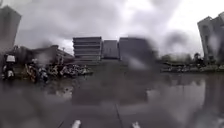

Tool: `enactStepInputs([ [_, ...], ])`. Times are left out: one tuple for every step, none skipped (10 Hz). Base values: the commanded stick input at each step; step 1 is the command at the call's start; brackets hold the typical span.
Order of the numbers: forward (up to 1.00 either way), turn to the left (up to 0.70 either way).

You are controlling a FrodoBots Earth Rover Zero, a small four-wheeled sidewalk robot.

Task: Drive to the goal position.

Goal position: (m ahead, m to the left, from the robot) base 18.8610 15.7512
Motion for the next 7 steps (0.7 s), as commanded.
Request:
enactStepInputs([
  [0.70,0.00],
  [0.70,0.00],
  [0.70,0.02],
  [0.70,0.06],
  [0.70,0.13],
  [0.70,0.19],
  [0.70,0.10],
])
